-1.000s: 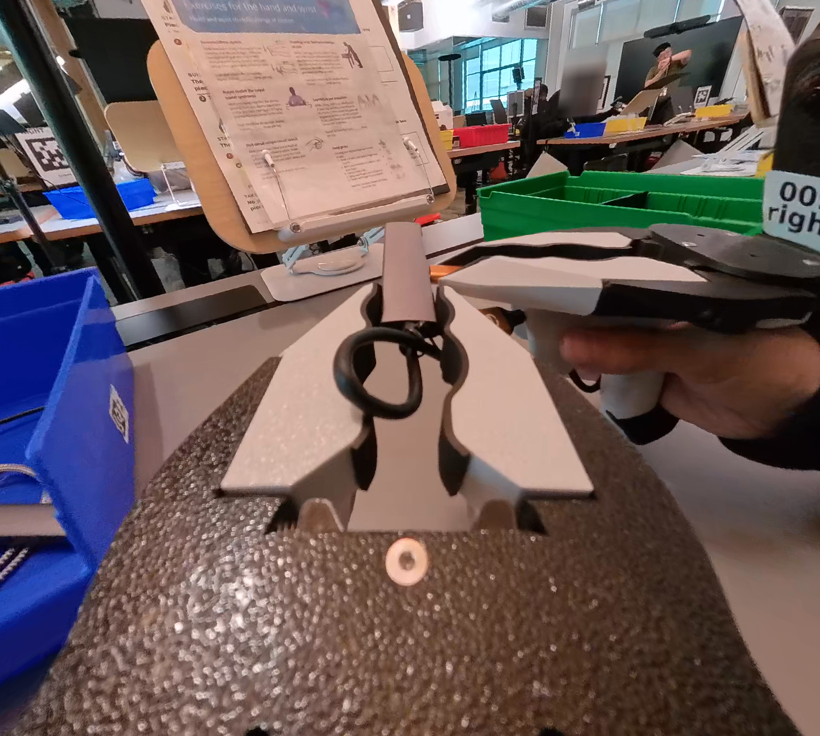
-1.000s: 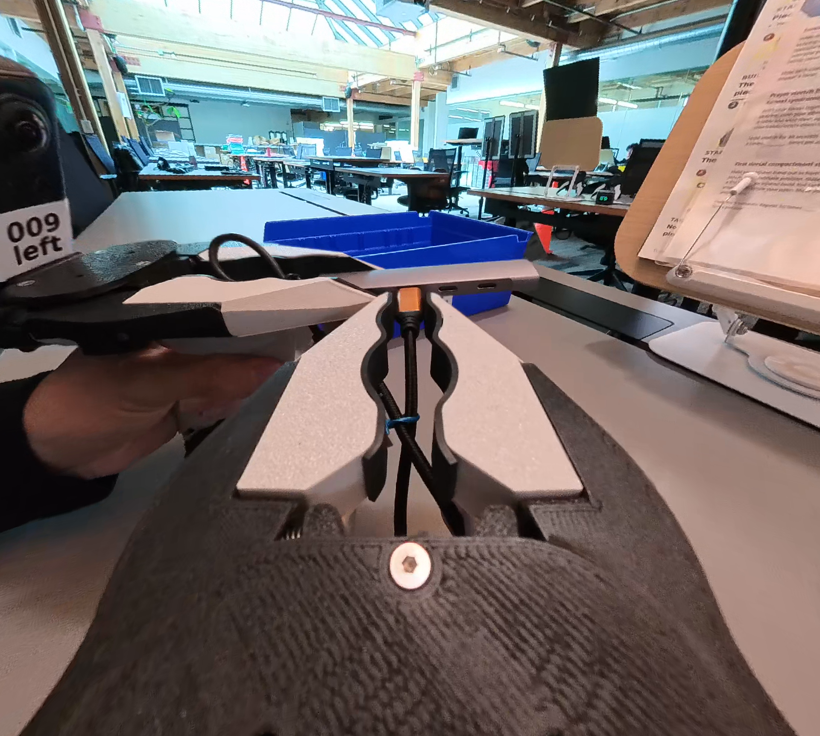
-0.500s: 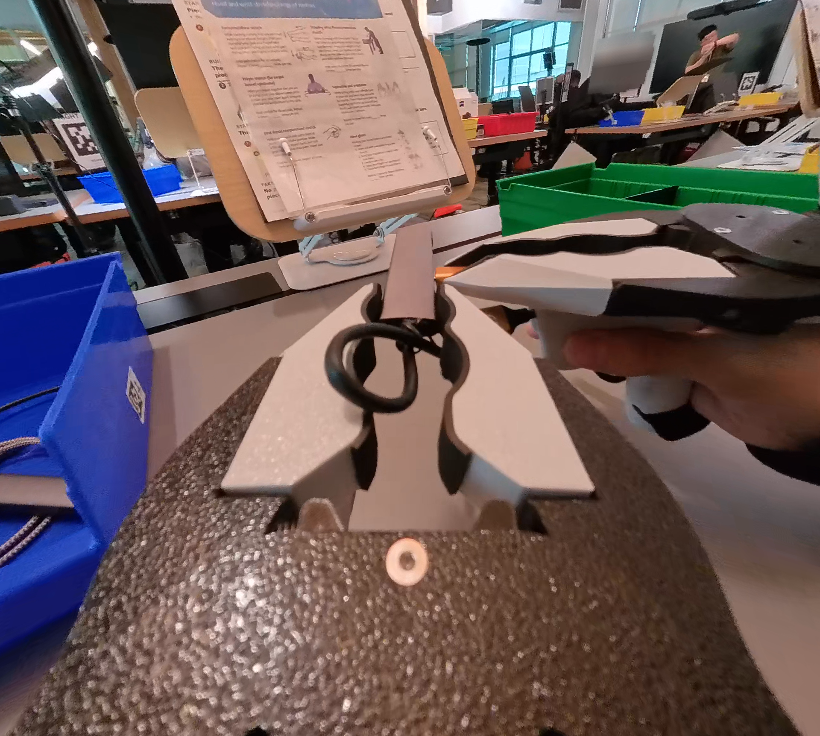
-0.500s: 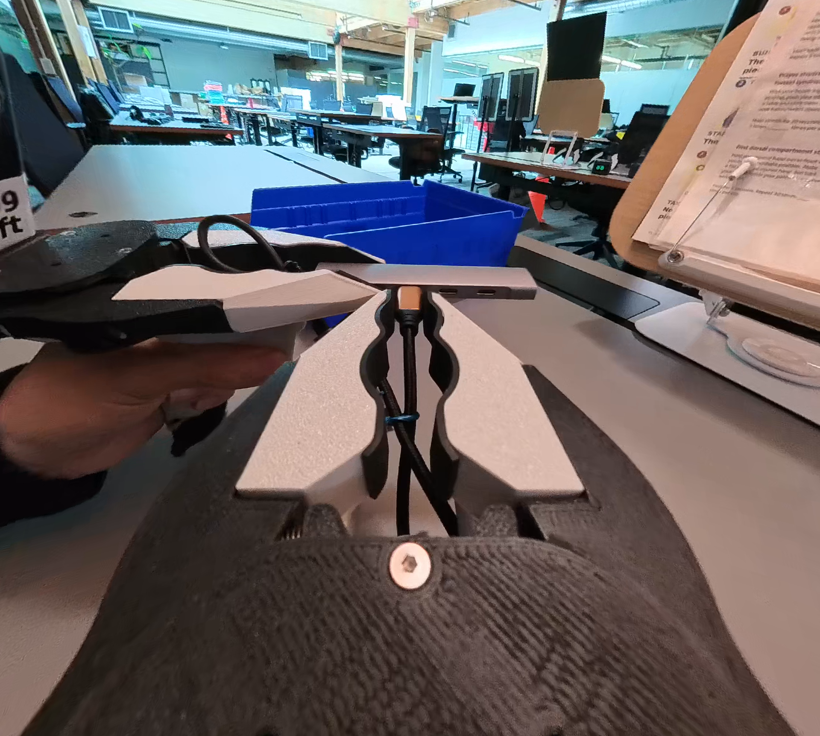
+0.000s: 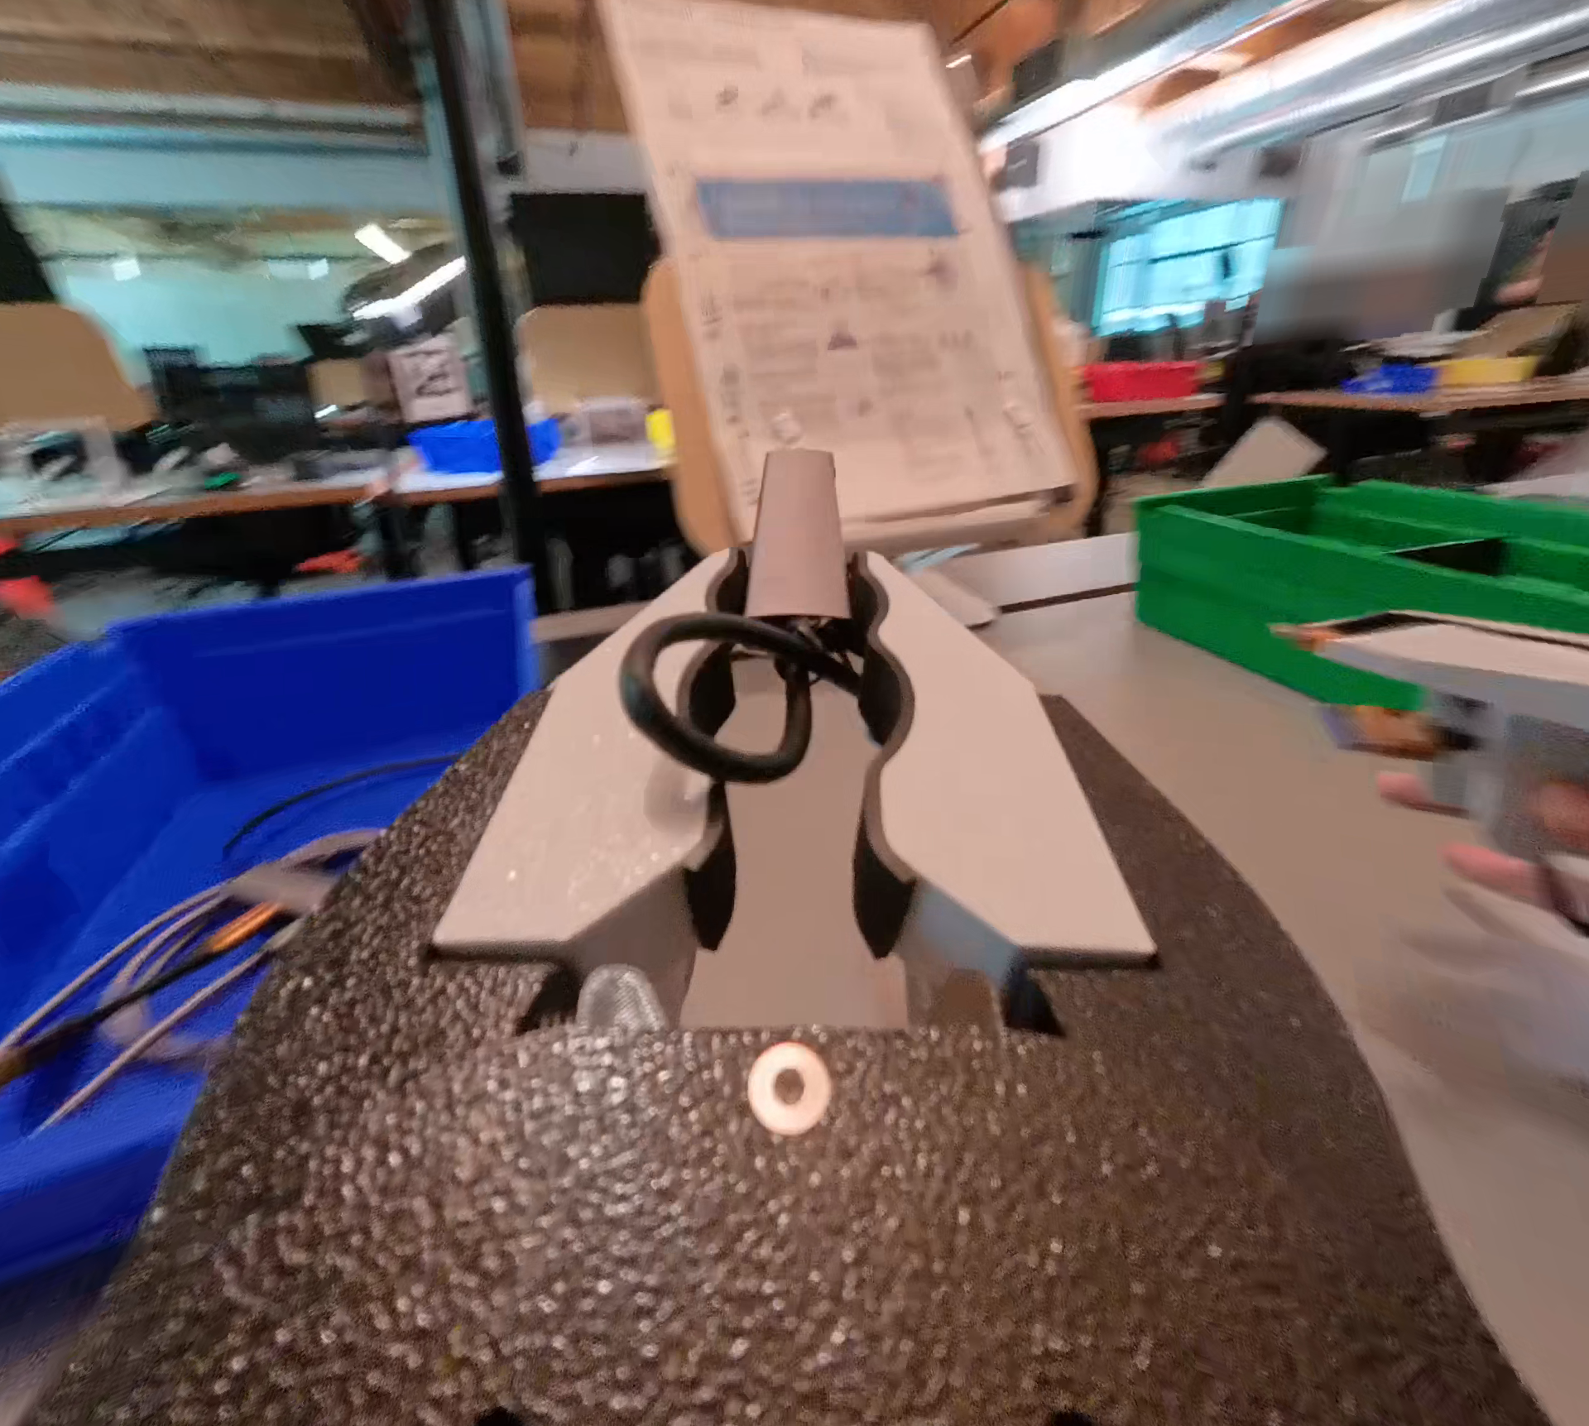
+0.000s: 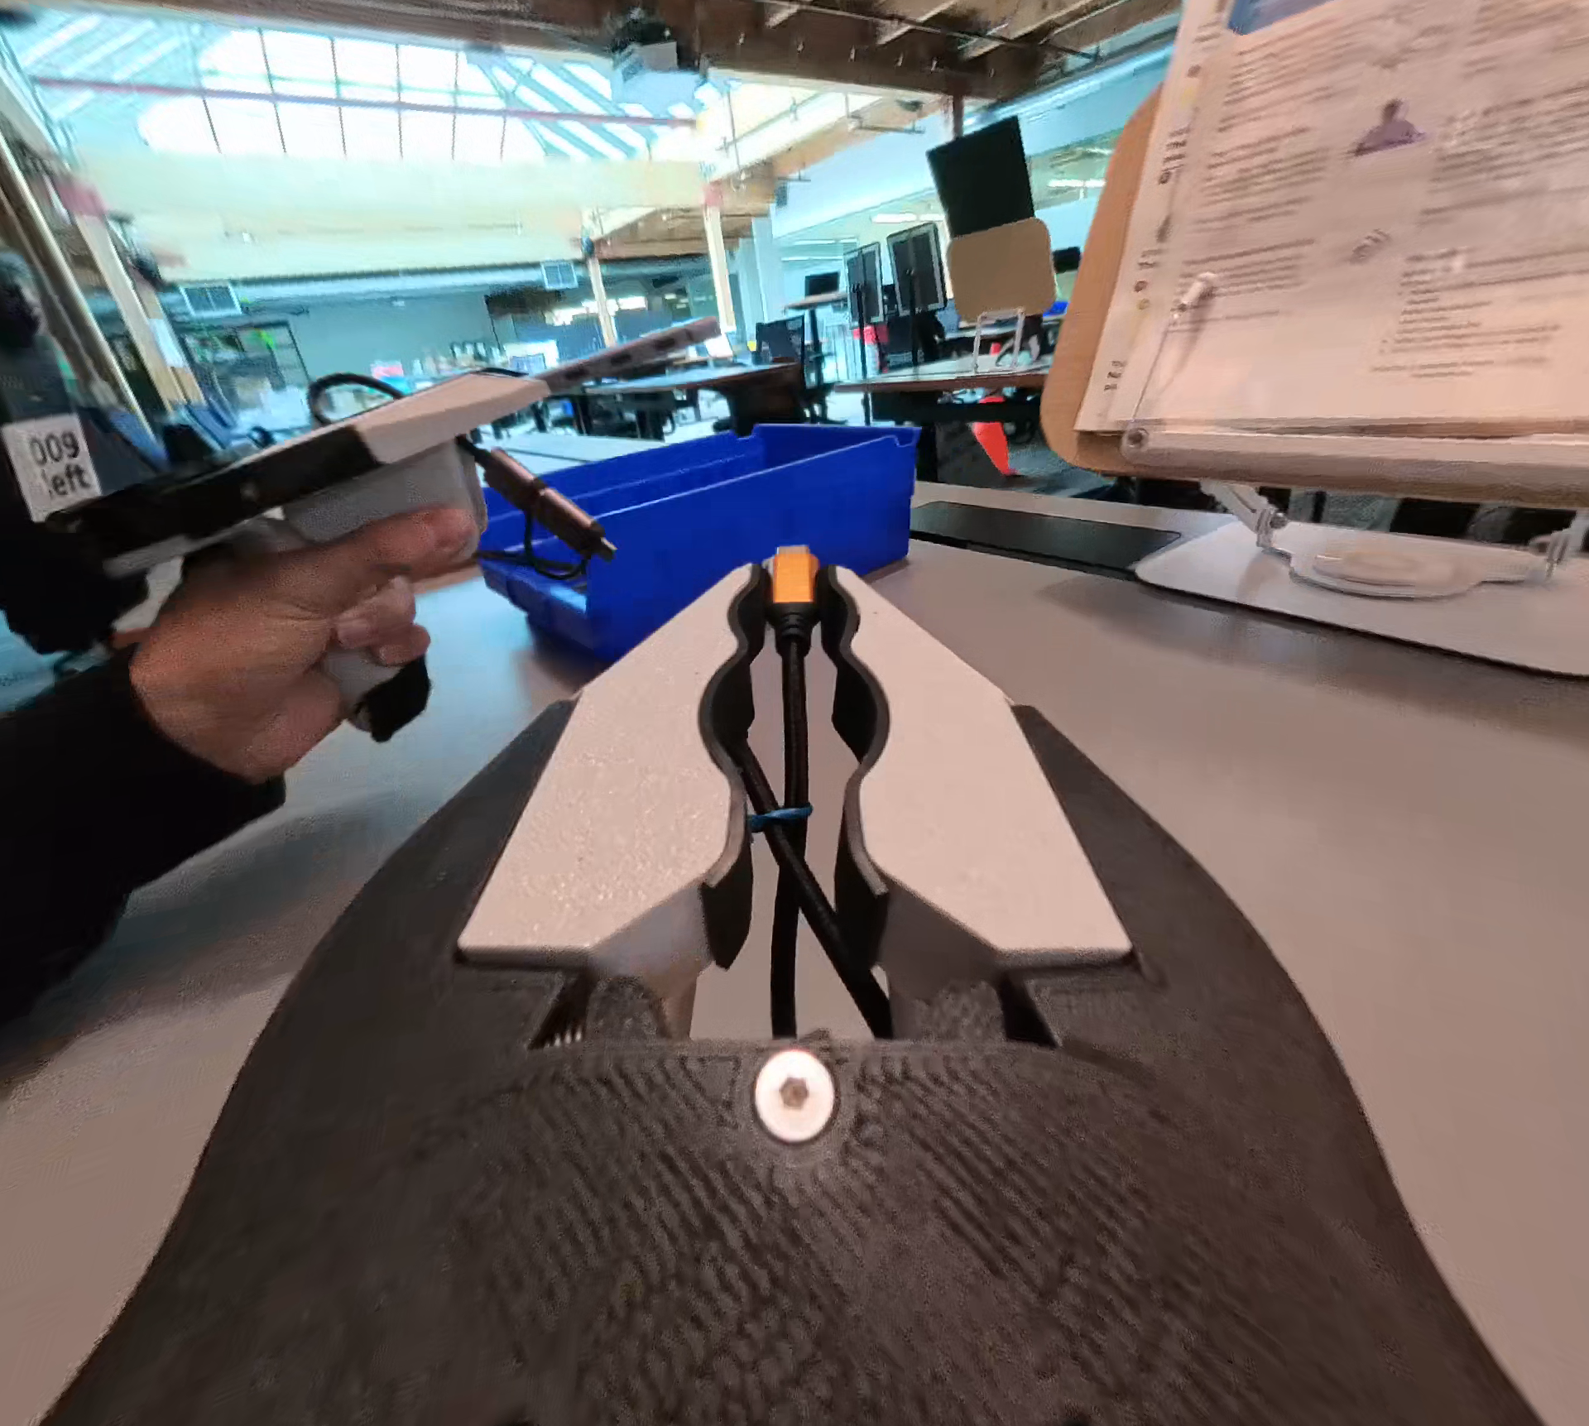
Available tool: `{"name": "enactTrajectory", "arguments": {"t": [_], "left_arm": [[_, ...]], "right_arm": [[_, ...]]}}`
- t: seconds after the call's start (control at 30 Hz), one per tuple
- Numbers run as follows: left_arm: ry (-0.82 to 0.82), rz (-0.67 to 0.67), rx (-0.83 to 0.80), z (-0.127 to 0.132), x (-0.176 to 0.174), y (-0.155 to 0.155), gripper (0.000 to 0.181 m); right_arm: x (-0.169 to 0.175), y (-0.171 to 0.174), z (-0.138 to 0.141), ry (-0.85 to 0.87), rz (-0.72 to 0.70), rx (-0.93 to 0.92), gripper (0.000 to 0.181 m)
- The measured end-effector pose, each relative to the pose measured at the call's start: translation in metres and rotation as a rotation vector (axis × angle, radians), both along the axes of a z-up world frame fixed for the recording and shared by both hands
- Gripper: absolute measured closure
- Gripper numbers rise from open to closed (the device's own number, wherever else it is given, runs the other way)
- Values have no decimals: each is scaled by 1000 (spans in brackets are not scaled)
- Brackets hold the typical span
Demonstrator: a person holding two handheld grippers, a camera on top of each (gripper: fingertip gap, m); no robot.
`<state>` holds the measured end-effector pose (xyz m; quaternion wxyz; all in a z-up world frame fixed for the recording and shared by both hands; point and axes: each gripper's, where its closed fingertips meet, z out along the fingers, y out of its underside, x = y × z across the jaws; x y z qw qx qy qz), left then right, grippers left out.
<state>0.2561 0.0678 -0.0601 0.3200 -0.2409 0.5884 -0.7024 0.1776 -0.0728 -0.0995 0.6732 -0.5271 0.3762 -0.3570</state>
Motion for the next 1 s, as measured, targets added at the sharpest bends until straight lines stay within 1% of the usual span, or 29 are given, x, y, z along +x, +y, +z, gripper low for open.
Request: {"name": "enactTrajectory", "arguments": {"t": [0.07,0.1,0.13,0.2,0.23,0.27,0.3,0.37,0.4,0.47,0.53,0.63,0.67,0.7,0.73,0.8,0.87,0.9,0.93,0.97,1.0], "left_arm": [[-43,-79,30,3,-17,-24,158],[-71,-107,72,-1,-23,-36,158],[-80,-137,104,-7,-28,-45,158],[-62,-189,119,-21,-32,-58,159],[-43,-204,120,-27,-32,-61,159],[-19,-216,118,-30,-31,-62,159],[-5,-231,111,-30,-31,-63,159],[1,-245,91,-29,-30,-62,159],[6,-251,88,-29,-30,-62,159],[10,-261,86,-30,-30,-64,159],[15,-271,85,-31,-30,-65,159],[16,-270,86,-32,-29,-64,159],[19,-274,87,-33,-29,-64,159],[22,-276,85,-33,-29,-64,159],[24,-274,83,-34,-28,-63,159],[25,-279,85,-34,-28,-62,159],[32,-310,76,-34,-30,-64,159],[35,-352,65,-33,-34,-67,159],[36,-410,49,-32,-40,-72,159],[38,-476,28,-31,-48,-76,159],[34,-564,5,-28,-59,-81,159]], "right_arm": [[-5,-5,16,-58,19,-33,171],[-8,-12,25,-89,0,-103,171],[-11,-26,32,-108,-49,-199,170],[-19,-69,45,-133,-179,-389,170],[-23,-99,51,-124,-252,-456,170],[-27,-130,56,-89,-309,-503,170],[-31,-160,56,-29,-338,-533,170],[-37,-213,51,95,-354,-556,170],[-39,-233,50,125,-359,-560,171],[-37,-257,41,200,-316,-557,171],[-32,-260,16,316,-197,-564,171],[-20,-260,-12,409,-105,-588,170],[-18,-262,-17,440,-95,-595,165],[-15,-266,-19,466,-99,-601,154],[-14,-271,-17,482,-110,-605,143],[-17,-274,-4,489,-126,-612,141],[-22,-266,18,450,-140,-621,128],[-26,-250,30,406,-103,-608,122],[-33,-225,42,358,-21,-566,119],[-41,-194,49,325,87,-499,116],[-50,-162,52,319,208,-425,106]]}}
